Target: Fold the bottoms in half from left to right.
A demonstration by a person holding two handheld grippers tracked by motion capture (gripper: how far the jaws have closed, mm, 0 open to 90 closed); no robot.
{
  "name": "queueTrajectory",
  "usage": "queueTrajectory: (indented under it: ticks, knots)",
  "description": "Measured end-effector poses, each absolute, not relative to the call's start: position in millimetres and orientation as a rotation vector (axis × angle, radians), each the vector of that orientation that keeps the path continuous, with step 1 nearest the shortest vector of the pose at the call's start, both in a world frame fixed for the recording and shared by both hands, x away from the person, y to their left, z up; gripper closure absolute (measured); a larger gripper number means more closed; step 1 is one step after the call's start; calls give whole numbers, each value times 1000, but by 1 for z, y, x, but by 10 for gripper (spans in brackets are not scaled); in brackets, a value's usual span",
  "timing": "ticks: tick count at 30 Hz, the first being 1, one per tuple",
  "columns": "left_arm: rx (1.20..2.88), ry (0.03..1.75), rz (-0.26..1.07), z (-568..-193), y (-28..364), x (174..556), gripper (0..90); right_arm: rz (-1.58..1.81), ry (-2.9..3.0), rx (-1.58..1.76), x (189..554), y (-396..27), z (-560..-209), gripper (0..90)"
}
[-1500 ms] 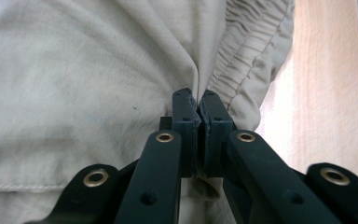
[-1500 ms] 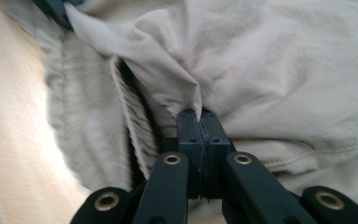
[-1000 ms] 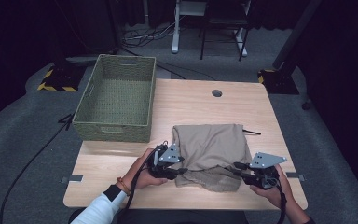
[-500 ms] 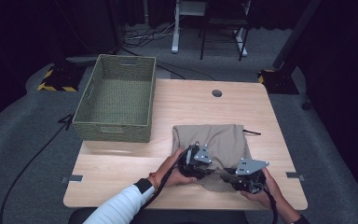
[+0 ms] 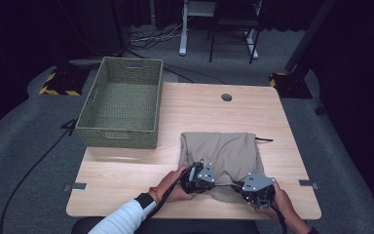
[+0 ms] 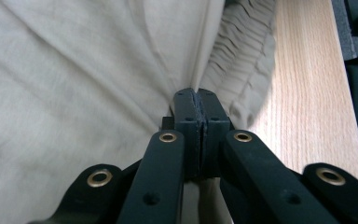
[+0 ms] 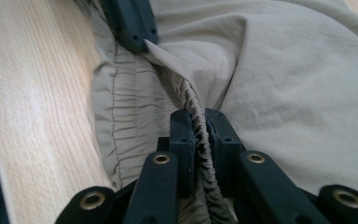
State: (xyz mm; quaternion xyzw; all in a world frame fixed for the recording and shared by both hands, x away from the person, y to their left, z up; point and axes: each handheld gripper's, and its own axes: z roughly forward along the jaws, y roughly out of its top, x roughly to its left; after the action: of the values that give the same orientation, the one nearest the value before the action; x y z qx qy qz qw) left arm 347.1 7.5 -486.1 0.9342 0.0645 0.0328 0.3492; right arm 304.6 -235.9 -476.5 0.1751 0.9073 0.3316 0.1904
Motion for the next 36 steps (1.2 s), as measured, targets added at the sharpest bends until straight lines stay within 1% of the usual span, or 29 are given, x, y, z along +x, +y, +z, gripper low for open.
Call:
queueTrajectory:
  ticks: [1,2,4,5,6,7,8,9,10,12,13,14,15,17,21,25,28,33,36]
  knots:
    - [2425,159,77,-484,10,346,868,945,2549,500,304,-237,-476,809]
    - [2427,147,82,-483,13,344,835,947,2548,501,304,-238,-476,779]
    - [2425,147,93,-479,20,340,782,992,2568,524,305,-242,-472,688]
    - [2412,144,101,-476,24,337,731,1017,2574,515,304,-245,-468,662]
    - [2393,139,116,-471,30,334,682,1042,2560,512,302,-248,-463,615]
    - [2368,150,128,-465,37,332,659,1082,2550,509,300,-251,-456,584]
    - [2346,168,137,-460,43,331,615,1131,2538,511,299,-255,-449,561]
    - [2319,204,161,-454,50,329,546,1155,2519,520,298,-258,-442,528]
    - [2285,238,182,-449,58,330,498,1160,2500,529,298,-260,-435,489]
    - [2216,340,226,-442,70,336,437,1188,2450,562,300,-265,-426,437]
    - [2195,388,244,-440,73,339,379,1169,2409,604,304,-267,-422,405]
    - [2171,439,245,-440,73,343,340,1166,2387,636,307,-268,-420,389]
    - [2168,457,237,-440,72,347,329,1187,2367,679,311,-269,-418,371]
    - [2210,447,263,-443,64,353,300,1189,2361,712,320,-266,-416,368]
    - [2306,411,254,-458,43,362,366,1146,2370,778,341,-249,-423,391]
    - [2370,389,216,-474,33,362,422,1008,2471,781,355,-232,-447,383]
    - [2387,394,194,-481,33,360,422,972,2511,735,350,-229,-458,433]
    - [2357,425,158,-491,40,352,418,972,2537,709,337,-235,-467,445]
    - [2335,452,131,-495,43,342,419,906,2554,668,327,-234,-475,445]
